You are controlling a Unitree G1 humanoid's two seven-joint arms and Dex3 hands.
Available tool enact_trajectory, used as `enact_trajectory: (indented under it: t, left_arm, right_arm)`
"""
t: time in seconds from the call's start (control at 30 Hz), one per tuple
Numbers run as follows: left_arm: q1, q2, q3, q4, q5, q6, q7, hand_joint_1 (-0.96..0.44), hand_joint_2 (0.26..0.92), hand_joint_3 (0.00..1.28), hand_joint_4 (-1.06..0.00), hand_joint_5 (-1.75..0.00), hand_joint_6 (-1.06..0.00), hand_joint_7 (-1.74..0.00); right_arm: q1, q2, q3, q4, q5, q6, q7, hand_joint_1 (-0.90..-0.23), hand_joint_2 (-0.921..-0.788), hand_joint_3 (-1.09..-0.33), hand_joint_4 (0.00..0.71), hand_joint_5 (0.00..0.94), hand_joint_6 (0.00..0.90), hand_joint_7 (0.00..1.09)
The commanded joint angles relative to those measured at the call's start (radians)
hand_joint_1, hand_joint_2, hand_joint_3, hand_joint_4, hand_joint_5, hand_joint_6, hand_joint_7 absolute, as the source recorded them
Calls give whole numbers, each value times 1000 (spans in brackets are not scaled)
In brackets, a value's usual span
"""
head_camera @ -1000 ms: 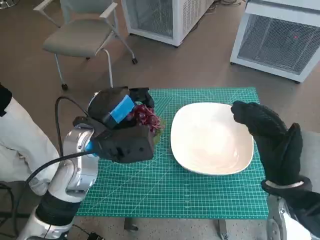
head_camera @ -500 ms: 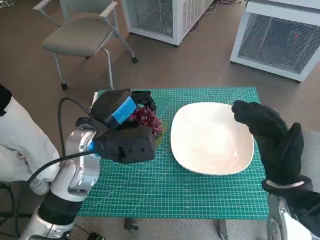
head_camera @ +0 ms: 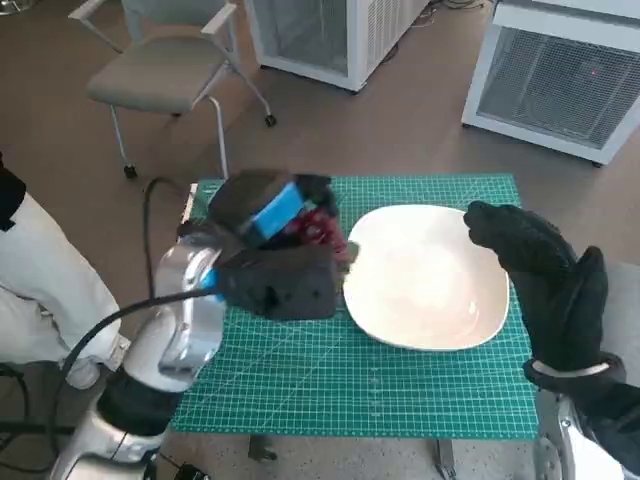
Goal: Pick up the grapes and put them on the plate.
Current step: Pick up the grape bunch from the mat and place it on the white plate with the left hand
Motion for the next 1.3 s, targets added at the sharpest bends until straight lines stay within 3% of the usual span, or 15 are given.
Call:
enact_trajectory:
  t: [0.03, 0.27, 0.4, 0.53, 0.73, 1.0, 1.07, 1.17, 1.3]
  left_arm:
    - [-106, -44, -16, 27, -9, -14, -28, 3, 879, 102, -709, -1288, -732, -919]
    - [-198, -107, -27, 92, -41, -51, -38, 3, 856, 135, -707, -1314, -760, -872]
    - [-234, -140, -36, 126, -51, -77, -30, 3, 724, 372, -710, -1335, -758, -927]
    - [-262, -165, -43, 162, -50, -100, -19, 3, 654, 508, -690, -1375, -755, -962]
    - [-294, -205, -54, 242, -50, -134, 15, 3, 620, 643, -607, -1369, -631, -1262]
    - [-327, -241, -75, 341, -49, -172, 47, 3, 549, 799, -576, -1439, -590, -1376]
    - [-335, -250, -76, 363, -54, -176, 48, 4, 547, 773, -608, -1452, -640, -1256]
    - [-347, -260, -76, 392, -62, -184, 45, 3, 616, 597, -674, -1383, -712, -1070]
    - [-363, -269, -79, 430, -69, -194, 37, 2, 754, 323, -719, -1166, -710, -1122]
  right_arm:
    - [26, 3, 0, 3, -13, 3, -7, -522, -921, -619, 292, 395, 126, 906]
    - [40, 1, -4, -8, -12, 3, -8, -522, -921, -620, 292, 393, 126, 907]
    - [48, -1, -8, -15, -10, 6, -9, -522, -921, -621, 291, 393, 125, 908]
    - [56, -3, -12, -22, -11, 7, -12, -522, -921, -621, 293, 394, 124, 910]
    - [65, -3, -19, -30, -12, 9, -19, -525, -921, -621, 299, 401, 123, 911]
    - [77, -2, -24, -43, -11, 12, -31, -526, -921, -621, 299, 407, 121, 912]
    - [79, -1, -25, -46, -11, 13, -35, -527, -921, -620, 297, 408, 122, 912]
    - [81, 1, -25, -49, -12, 15, -41, -528, -921, -618, 295, 409, 123, 911]
    - [84, 4, -25, -55, -13, 17, -51, -529, -921, -616, 294, 410, 124, 909]
